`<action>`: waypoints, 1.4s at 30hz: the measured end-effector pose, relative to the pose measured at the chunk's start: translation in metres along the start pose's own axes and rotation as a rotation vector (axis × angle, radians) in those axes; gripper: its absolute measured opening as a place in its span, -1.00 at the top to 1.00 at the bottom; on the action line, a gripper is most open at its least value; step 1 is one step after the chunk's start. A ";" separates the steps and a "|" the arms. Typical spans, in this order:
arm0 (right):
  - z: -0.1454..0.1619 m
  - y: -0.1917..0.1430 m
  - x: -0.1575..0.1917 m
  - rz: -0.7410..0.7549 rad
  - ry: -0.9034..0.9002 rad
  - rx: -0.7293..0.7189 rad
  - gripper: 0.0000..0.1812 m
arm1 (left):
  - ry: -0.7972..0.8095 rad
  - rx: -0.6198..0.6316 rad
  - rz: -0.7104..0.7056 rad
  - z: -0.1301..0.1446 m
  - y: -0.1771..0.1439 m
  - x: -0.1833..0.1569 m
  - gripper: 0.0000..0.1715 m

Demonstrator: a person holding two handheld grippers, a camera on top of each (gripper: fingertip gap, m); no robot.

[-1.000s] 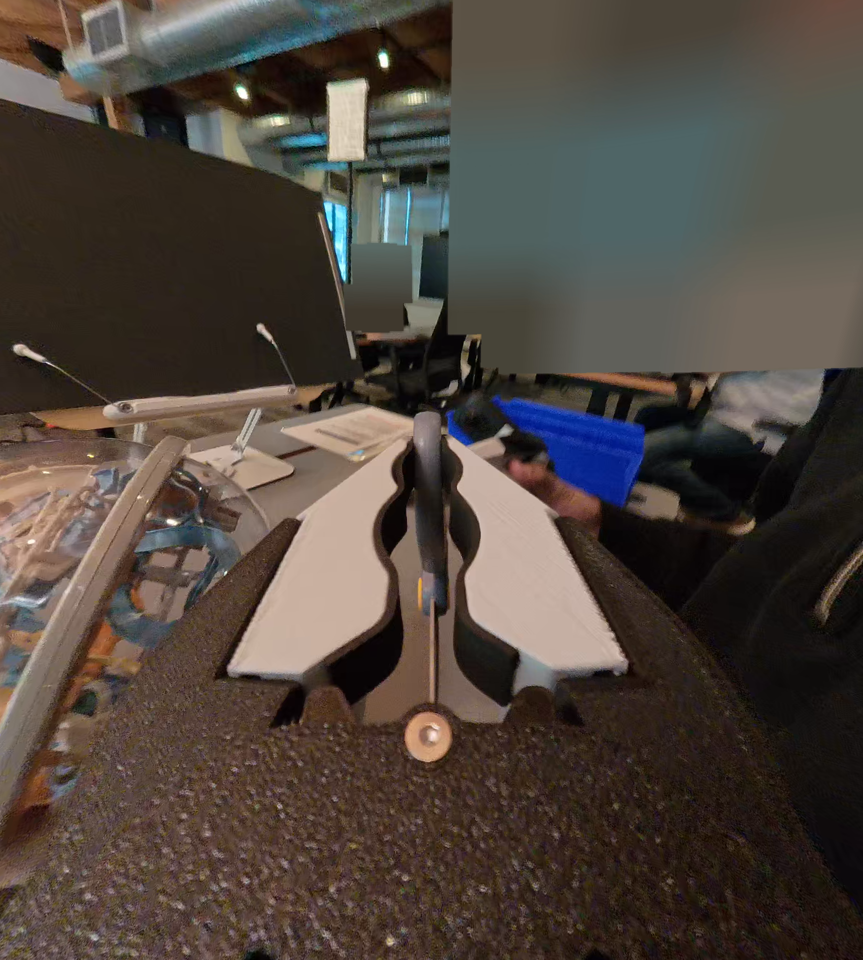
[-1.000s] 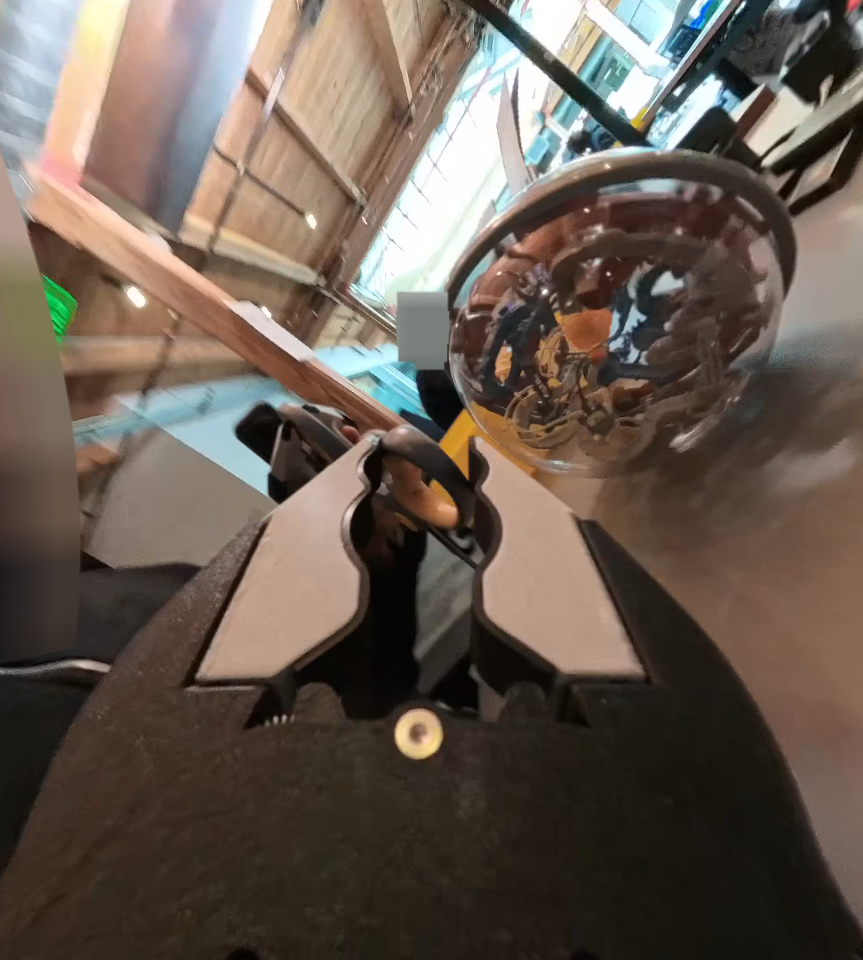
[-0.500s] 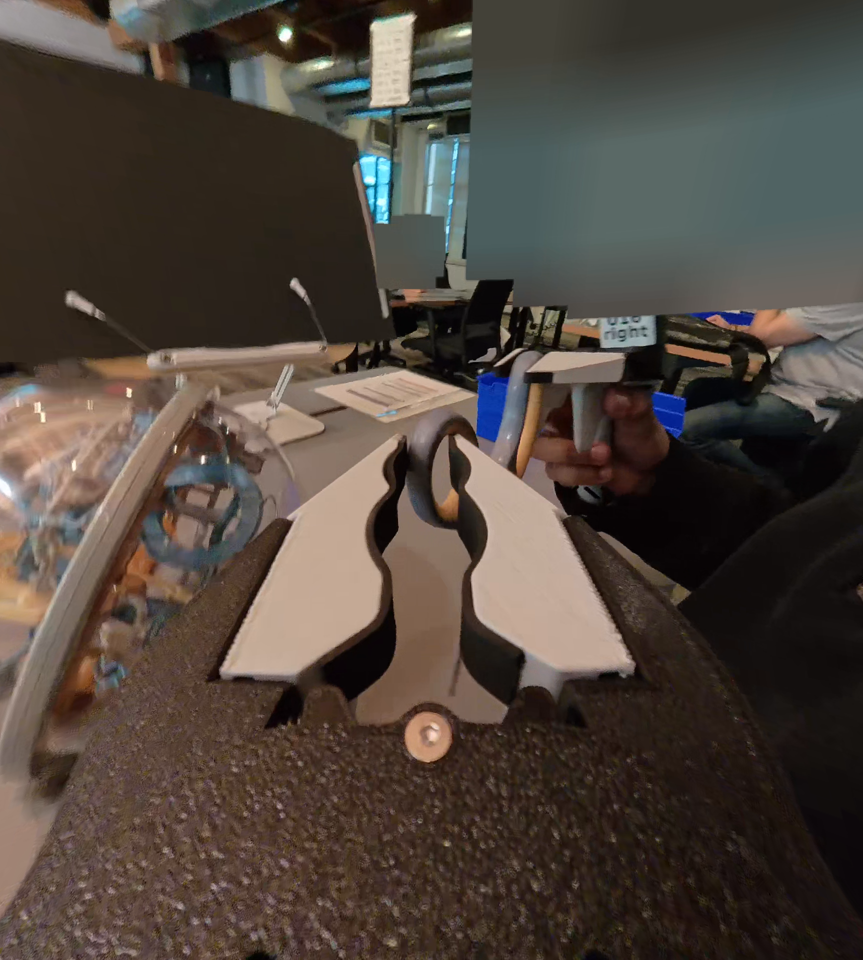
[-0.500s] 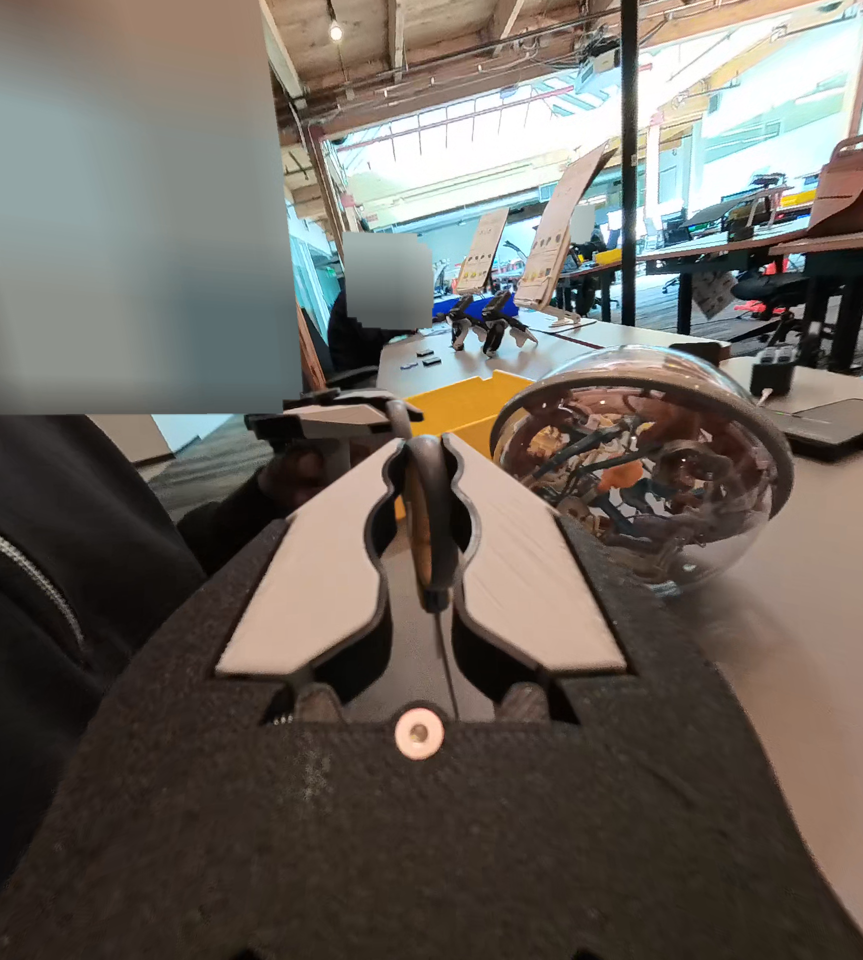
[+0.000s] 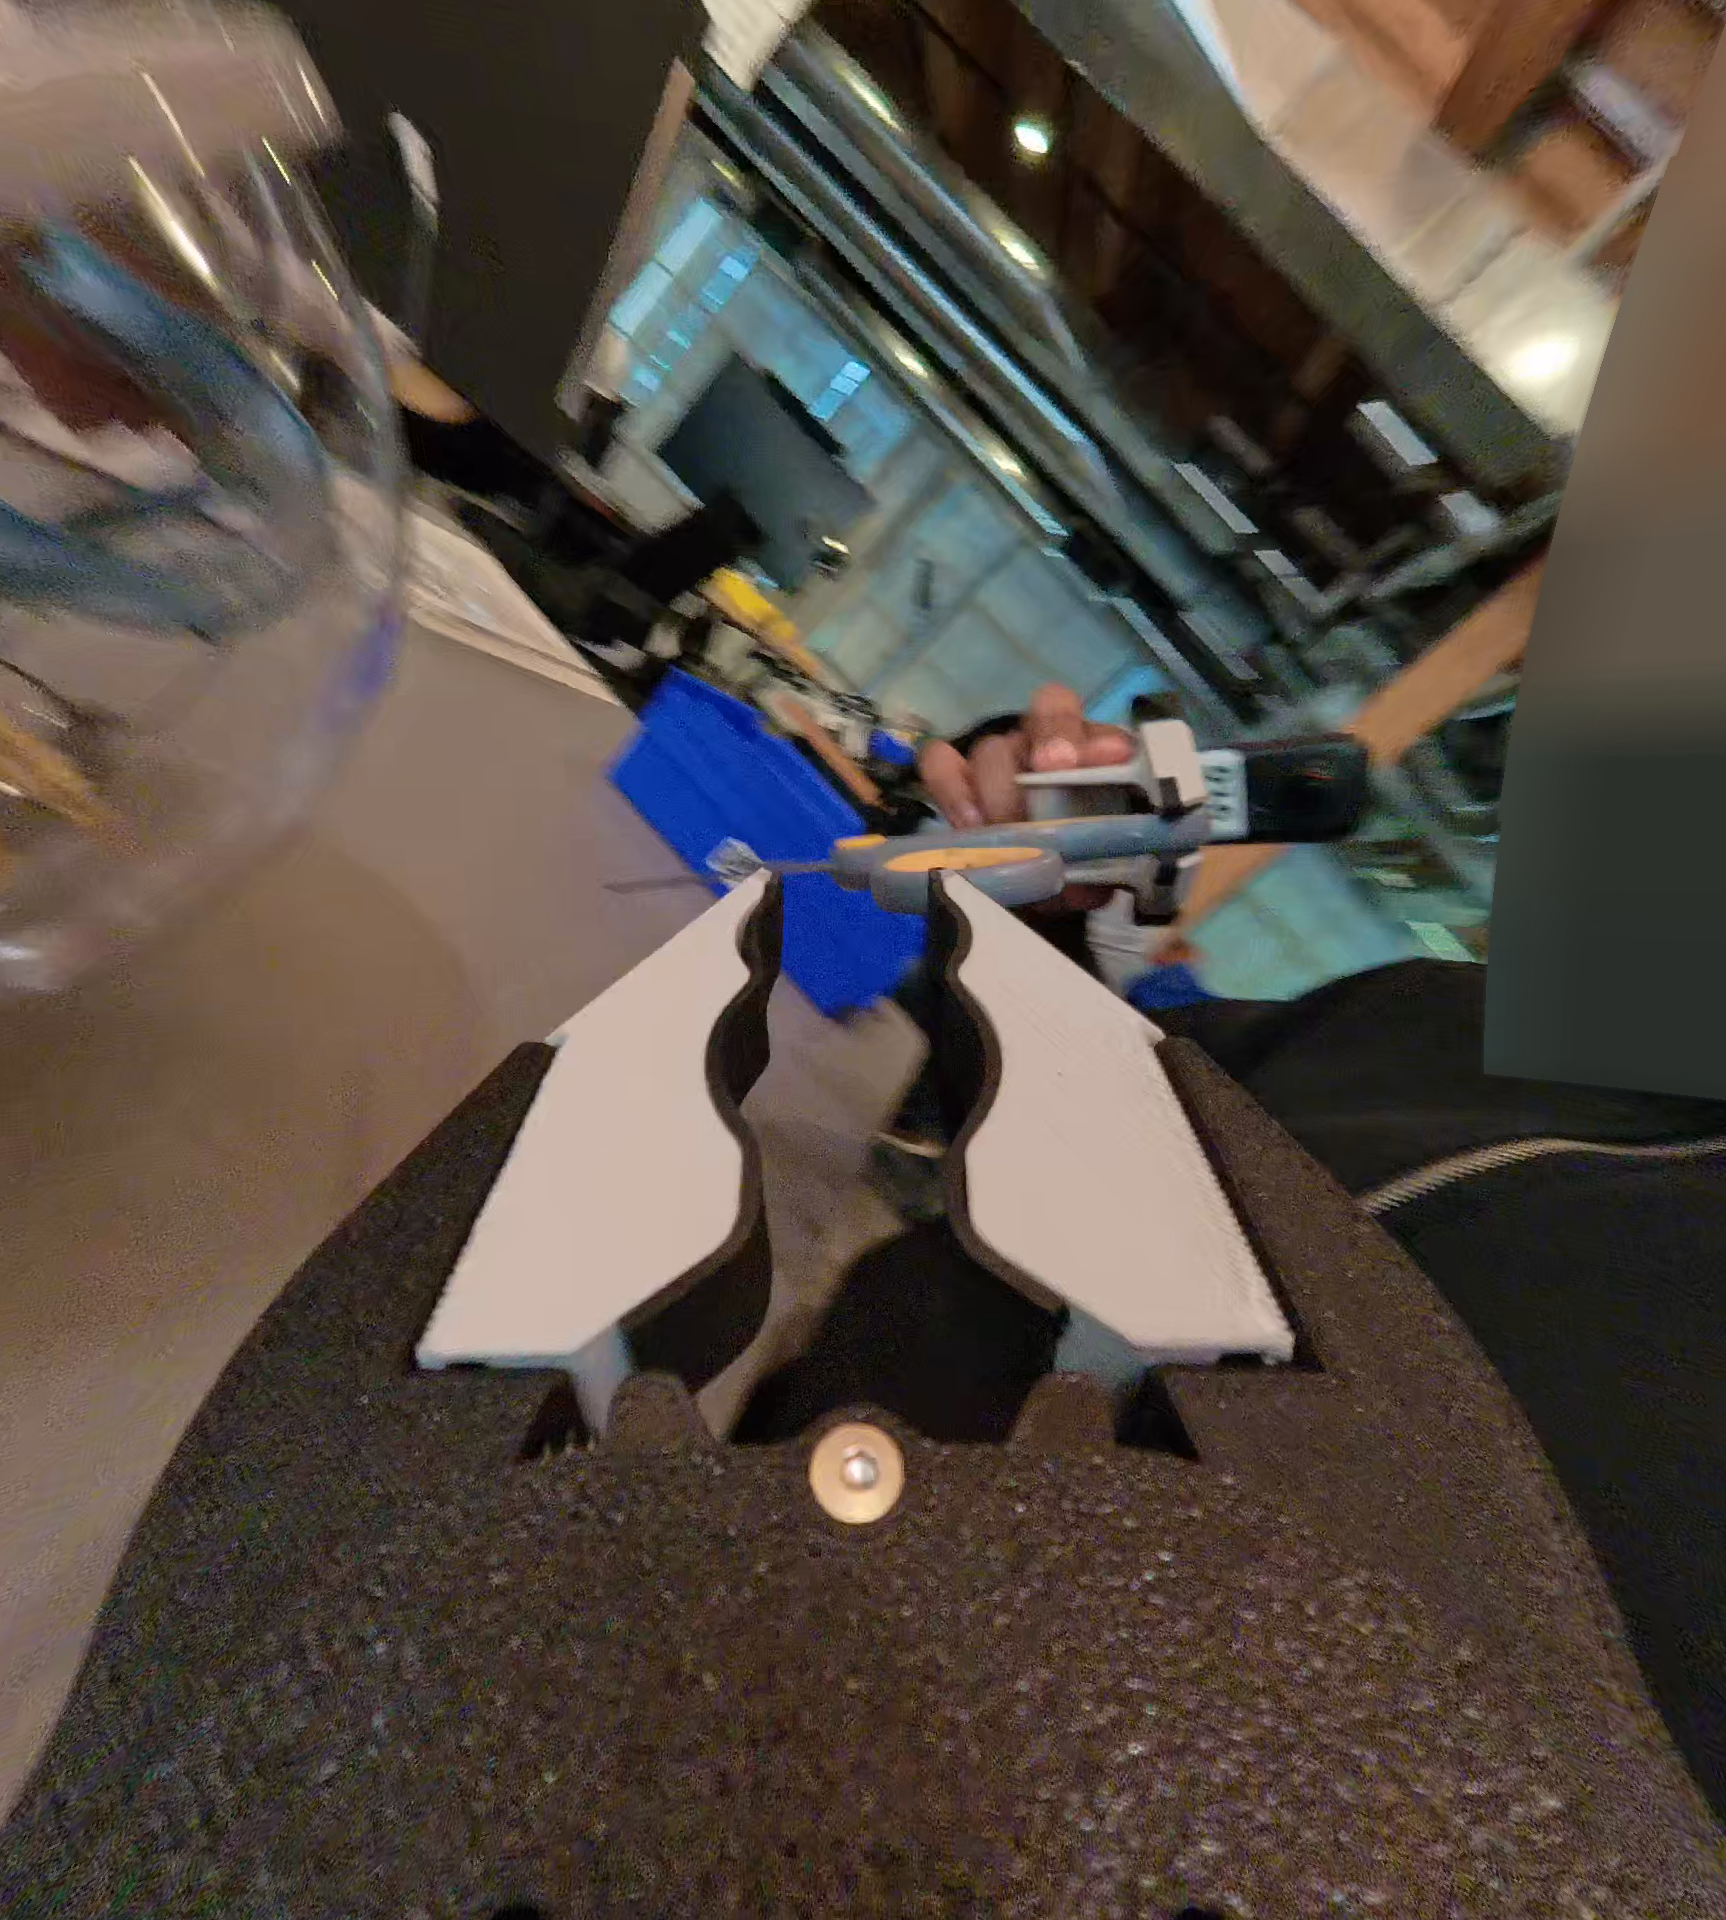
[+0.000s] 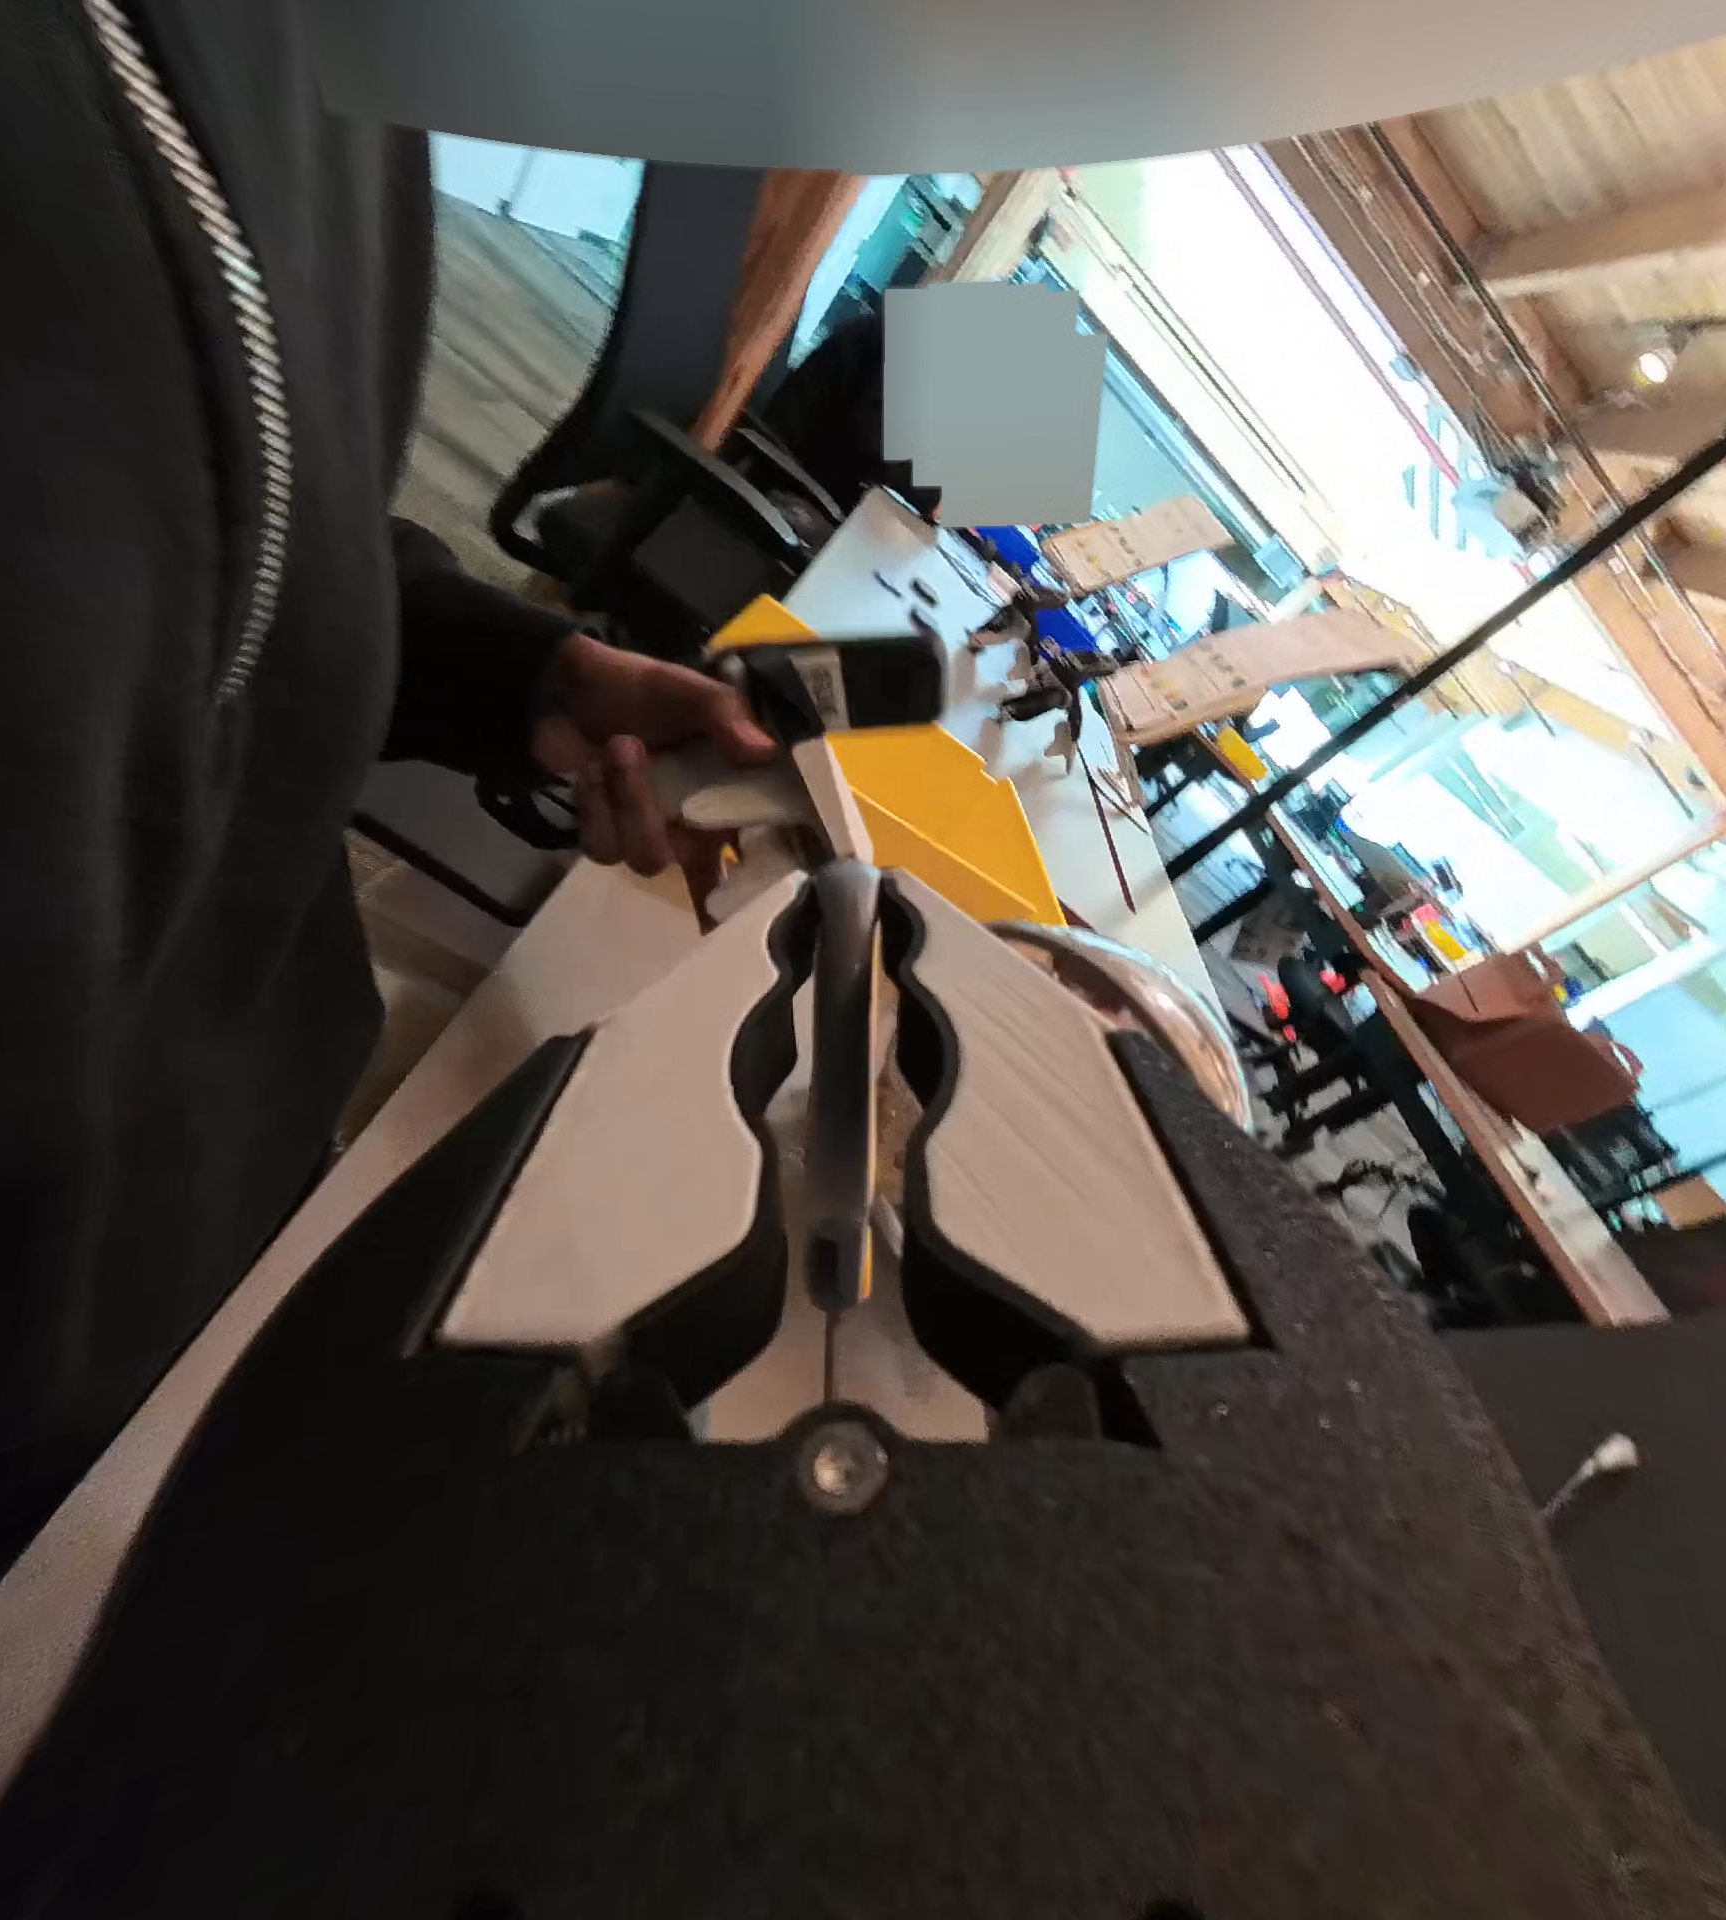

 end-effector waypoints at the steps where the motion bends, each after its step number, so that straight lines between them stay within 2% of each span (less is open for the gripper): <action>1: -0.005 -0.003 0.001 -0.029 -0.026 -0.018 0.88 | -0.070 0.019 0.081 0.005 0.005 -0.001 0.68; 5: -0.027 -0.013 0.000 -0.045 -0.145 -0.019 0.88 | -0.330 0.113 0.393 0.032 0.024 -0.010 0.61; 7: -0.038 -0.016 0.001 -0.078 -0.202 -0.027 0.88 | -0.424 0.080 0.497 0.041 0.029 -0.015 0.48; 10: -0.051 -0.021 0.008 -0.183 -0.253 -0.049 0.88 | -0.535 -0.041 0.707 0.041 0.037 -0.024 0.40; 12: -0.055 -0.022 0.013 -0.259 -0.269 -0.062 0.88 | -0.550 -0.030 0.747 0.044 0.047 -0.029 0.33; 14: -0.057 -0.022 0.017 -0.314 -0.278 -0.064 0.89 | -0.565 0.039 0.753 0.052 0.059 -0.035 0.20; 16: -0.054 -0.022 0.020 -0.350 -0.300 -0.043 0.88 | -0.594 0.114 0.758 0.061 0.069 -0.040 0.20; 18: -0.049 -0.021 0.019 -0.357 -0.313 -0.015 0.88 | -0.604 0.180 0.744 0.068 0.076 -0.044 0.27; 19: -0.046 -0.023 0.020 -0.363 -0.310 -0.007 0.87 | -0.604 0.192 0.753 0.070 0.078 -0.046 0.40; 21: -0.040 -0.026 0.016 -0.351 -0.275 -0.012 0.88 | -0.602 0.172 0.761 0.068 0.078 -0.047 0.61; 25: -0.025 -0.032 0.010 -0.256 -0.158 -0.017 0.87 | -0.526 0.094 0.671 0.060 0.075 -0.040 0.68; 28: -0.005 -0.034 0.003 -0.163 -0.025 -0.026 0.79 | -0.439 0.060 0.560 0.055 0.070 -0.034 0.76; 31: 0.008 -0.033 -0.001 -0.052 0.086 -0.132 0.73 | -0.385 0.043 0.508 0.051 0.064 -0.033 0.79; 35: 0.011 -0.030 -0.012 0.049 0.193 -0.300 0.73 | -0.363 0.013 0.515 0.045 0.060 -0.034 0.75; 36: 0.010 -0.029 -0.016 0.074 0.205 -0.342 0.76 | -0.357 0.006 0.522 0.042 0.057 -0.035 0.75; 37: 0.008 -0.029 -0.022 0.121 0.210 -0.384 1.00 | -0.342 0.011 0.508 0.040 0.056 -0.035 0.75; 38: 0.005 -0.030 -0.028 0.177 0.205 -0.445 1.00 | -0.301 0.026 0.479 0.039 0.054 -0.035 0.75; 42: 0.001 -0.022 -0.050 0.154 0.298 -0.545 1.00 | -0.179 0.080 0.411 0.032 0.047 -0.038 0.74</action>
Point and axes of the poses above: each gripper's, where its closed fingertips meet, y out along the fingers, z out of its underside, x = y × z across the jaws, the point moved 9 cm from there along -y, back along the fingers, and after that the axes turned 8 degrees about y, right-handed, at the moved point
